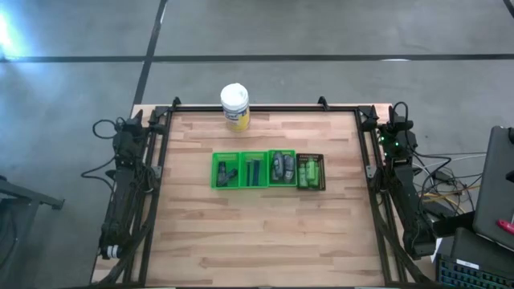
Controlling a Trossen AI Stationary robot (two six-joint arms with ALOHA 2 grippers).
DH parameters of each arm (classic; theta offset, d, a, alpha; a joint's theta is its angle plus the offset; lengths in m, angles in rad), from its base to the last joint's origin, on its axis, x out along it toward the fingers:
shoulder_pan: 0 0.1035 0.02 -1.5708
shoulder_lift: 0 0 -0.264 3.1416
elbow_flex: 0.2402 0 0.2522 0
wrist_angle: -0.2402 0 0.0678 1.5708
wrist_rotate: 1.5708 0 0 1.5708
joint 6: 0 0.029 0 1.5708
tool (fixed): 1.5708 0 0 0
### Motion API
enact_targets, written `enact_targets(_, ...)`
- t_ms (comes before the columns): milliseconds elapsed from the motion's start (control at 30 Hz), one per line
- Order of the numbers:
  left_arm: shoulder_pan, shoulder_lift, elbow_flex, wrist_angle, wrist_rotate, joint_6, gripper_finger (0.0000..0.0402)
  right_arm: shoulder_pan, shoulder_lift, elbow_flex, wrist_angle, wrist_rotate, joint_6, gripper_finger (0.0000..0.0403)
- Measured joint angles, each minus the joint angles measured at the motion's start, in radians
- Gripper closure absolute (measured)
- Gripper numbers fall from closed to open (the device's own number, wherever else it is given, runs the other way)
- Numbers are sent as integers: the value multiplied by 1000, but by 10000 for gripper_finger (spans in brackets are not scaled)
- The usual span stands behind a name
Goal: Pick & Place Travel size toiletries
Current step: Return to Home Position
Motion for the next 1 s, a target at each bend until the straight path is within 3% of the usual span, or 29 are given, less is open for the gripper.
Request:
enact_targets(333,0,0,0,1,0,0,170,0,0,0,0,0,0,46)
enact_targets(1000,0,0,0,1,1,0,170,0,0,0,0,0,0,107)
